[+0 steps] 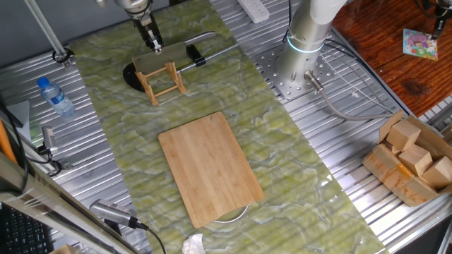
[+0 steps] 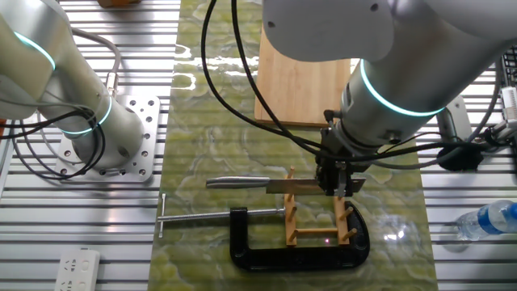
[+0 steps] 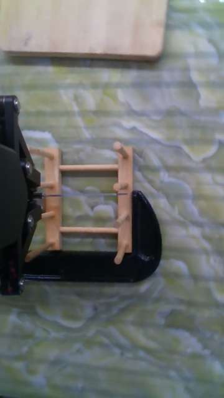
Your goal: Put the knife on the knife rack
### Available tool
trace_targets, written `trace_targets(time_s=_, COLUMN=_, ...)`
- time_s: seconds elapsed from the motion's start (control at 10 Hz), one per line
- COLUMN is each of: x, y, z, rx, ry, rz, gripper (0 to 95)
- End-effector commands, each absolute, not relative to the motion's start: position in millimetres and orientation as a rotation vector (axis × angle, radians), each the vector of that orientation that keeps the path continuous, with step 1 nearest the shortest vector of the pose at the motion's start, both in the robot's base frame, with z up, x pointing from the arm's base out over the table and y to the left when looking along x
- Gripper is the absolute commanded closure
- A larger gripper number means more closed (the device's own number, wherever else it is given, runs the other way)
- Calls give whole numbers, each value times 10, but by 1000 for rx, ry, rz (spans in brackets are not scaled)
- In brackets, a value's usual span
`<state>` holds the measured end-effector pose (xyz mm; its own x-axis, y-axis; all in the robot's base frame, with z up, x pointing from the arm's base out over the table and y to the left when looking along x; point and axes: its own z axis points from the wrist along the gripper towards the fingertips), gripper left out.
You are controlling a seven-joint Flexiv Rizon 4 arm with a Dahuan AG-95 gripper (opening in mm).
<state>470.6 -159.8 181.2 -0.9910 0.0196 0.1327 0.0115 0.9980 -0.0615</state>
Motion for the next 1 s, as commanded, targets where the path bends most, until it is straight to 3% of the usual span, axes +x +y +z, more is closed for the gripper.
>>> trace_targets(time_s=0.1, x=4705, y=-1596, z=1813, rx=46, ry=-3004, rz=59, gripper=950)
trace_targets(time_s=1.0, x=4731, y=-1683, z=1611, rx=80, ry=-3009, rz=15, gripper=950)
